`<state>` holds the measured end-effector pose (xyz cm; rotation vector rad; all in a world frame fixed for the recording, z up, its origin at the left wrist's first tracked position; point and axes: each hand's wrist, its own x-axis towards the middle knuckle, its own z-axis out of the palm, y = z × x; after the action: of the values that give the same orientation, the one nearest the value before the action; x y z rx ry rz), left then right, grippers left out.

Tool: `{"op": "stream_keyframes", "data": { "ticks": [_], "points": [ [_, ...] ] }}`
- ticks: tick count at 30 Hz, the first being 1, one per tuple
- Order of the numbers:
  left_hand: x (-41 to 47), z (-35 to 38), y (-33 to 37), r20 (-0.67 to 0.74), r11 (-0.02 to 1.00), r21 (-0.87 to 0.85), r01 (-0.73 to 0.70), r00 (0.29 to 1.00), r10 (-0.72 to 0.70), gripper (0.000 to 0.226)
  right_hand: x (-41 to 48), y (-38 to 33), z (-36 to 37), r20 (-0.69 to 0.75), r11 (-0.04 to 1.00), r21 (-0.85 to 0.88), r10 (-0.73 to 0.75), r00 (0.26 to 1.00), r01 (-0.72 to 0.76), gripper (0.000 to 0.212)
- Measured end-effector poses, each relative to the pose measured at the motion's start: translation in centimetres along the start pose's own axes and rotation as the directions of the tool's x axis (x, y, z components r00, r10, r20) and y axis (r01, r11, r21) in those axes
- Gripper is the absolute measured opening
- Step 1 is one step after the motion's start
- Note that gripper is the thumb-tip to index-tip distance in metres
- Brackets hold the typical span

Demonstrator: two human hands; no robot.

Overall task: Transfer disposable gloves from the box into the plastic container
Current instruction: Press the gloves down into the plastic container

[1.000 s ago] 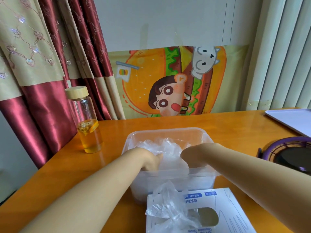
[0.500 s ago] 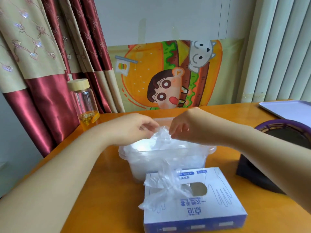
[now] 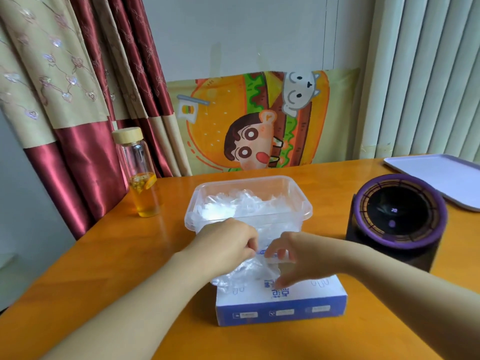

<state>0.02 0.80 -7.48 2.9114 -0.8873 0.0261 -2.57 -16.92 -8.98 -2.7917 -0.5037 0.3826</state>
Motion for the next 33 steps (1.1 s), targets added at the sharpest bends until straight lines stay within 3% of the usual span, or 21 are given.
{"op": "stream_keyframes", "data": {
  "ticks": [7, 9, 14, 18, 20, 24, 27, 30, 33],
  "points": [
    [-0.9, -1.6, -0.6, -0.297, 0.973, -0.228, -0.024, 0.954, -0.046, 0.008, 0.8, -0.2, 1.4, -0.032, 0.999, 0.051, 0.005, 0.999, -0.003, 0.043],
    [-1.2, -1.6, -0.6, -0.323, 0.963, -0.269, -0.036, 0.945, -0.055, 0.008, 0.6, -0.3, 1.2, -0.058, 0.988, 0.155, -0.017, 0.998, 0.026, 0.041],
    [-1.3, -1.3, -0.8, -0.447, 0.909, -0.397, -0.128, 0.892, -0.07, 0.011, 0.4, -0.4, 0.9, -0.318, 0.933, 0.348, 0.02, 0.948, 0.097, 0.016],
    [-1.2, -0.6, -0.7, -0.532, 0.866, -0.462, -0.194, 0.841, -0.095, 0.011, 0.1, -0.5, 0.7, -0.337, 0.838, 0.528, 0.059, 0.94, 0.137, 0.011],
    [-1.3, -0.1, -0.4, -0.446, 0.795, -0.584, -0.164, 0.883, -0.145, 0.007, -0.2, -0.6, 0.6, -0.318, 0.73, 0.666, 0.092, 0.944, 0.153, 0.01],
    [-1.4, 1.0, -0.2, -0.171, 0.776, -0.631, -0.023, 0.979, -0.11, 0.066, -0.5, -1.1, 0.1, -0.247, 0.44, 0.883, 0.139, 0.959, 0.164, 0.011],
    [-1.4, 1.9, -0.6, -0.08, 0.801, -0.599, -0.011, 0.996, -0.046, 0.071, -0.5, -1.1, -0.5, -0.158, 0.168, 0.977, 0.143, 0.977, 0.133, 0.023],
    [-1.5, 3.6, -1.0, -0.028, 0.848, -0.53, 0.0, 0.999, -0.017, 0.046, -0.7, -1.1, -0.4, -0.187, 0.146, 0.976, 0.165, 0.968, 0.164, 0.011],
    [-1.6, 4.5, -0.8, 0.004, 0.91, -0.413, -0.024, 1.0, 0.028, 0.019, -1.1, -1.2, -1.2, -0.365, 0.273, 0.916, 0.263, 0.893, 0.294, 0.011]
  ]
}}
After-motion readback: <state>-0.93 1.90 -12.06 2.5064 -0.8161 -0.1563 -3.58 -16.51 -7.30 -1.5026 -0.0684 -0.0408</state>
